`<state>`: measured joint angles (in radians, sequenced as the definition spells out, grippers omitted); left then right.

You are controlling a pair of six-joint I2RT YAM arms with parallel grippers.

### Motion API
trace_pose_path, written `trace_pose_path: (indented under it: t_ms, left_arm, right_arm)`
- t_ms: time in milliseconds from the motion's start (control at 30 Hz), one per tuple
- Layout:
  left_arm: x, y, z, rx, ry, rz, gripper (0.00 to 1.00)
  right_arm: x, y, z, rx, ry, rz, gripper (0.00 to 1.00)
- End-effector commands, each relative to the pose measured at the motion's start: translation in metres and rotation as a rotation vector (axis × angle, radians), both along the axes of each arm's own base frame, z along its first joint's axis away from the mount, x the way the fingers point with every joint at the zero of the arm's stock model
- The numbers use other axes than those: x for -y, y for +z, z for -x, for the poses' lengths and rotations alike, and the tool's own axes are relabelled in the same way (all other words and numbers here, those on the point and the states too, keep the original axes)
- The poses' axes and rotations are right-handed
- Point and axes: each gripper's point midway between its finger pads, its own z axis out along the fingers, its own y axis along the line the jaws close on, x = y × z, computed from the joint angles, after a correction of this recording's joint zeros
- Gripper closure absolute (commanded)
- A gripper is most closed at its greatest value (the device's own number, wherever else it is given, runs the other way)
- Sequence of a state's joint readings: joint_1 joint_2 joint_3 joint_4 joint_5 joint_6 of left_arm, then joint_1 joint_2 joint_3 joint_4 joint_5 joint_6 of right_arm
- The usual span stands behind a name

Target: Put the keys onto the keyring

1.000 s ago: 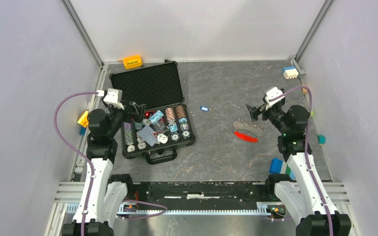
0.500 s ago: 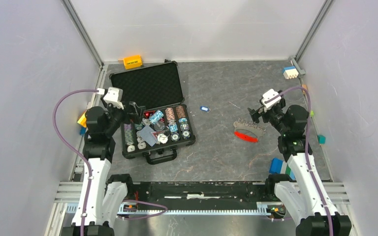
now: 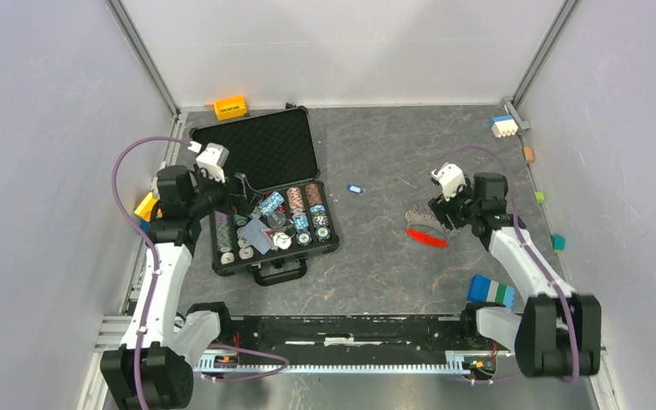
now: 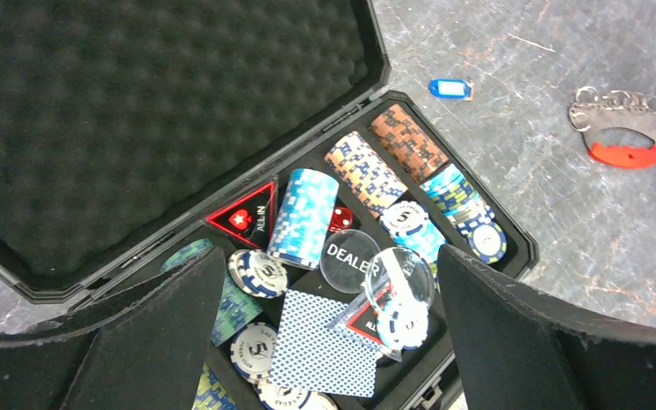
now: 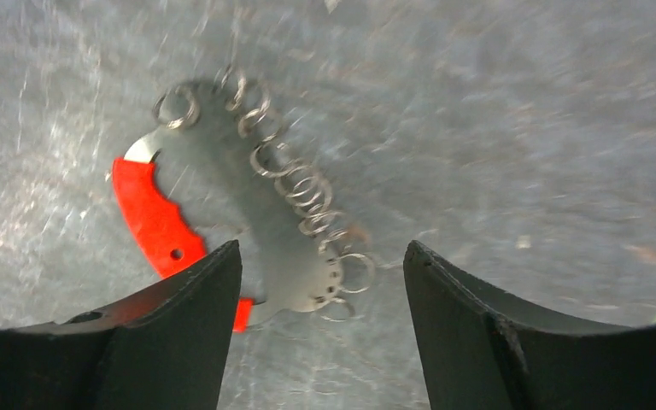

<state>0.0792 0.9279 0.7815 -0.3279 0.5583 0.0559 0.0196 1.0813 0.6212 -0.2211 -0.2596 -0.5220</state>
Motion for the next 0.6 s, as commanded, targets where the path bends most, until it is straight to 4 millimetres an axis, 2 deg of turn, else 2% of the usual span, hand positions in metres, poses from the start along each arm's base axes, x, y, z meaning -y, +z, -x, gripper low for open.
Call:
trace_pose_path:
  t_ms: [0,200,567]
  left_arm:
    - [0.008,0.018,0.004,0.059,-0.075,-0.002,0.0]
    - [0.011,0.016,0.005,0.056,-0.093,0.003,0.0]
    - [0.009,0.018,0.007,0.075,-0.089,-0.009,0.0]
  right_arm:
    - [-0.018,-0.013,-0.005,-0.122,0.073,-0.059,0.28]
    - [-0.047,-0.022,-0.028,-0.201,0.143,-0.125,0.37]
    - [-0.067,-0.046,-0.055,-0.306,0.23,-0.078,0.53]
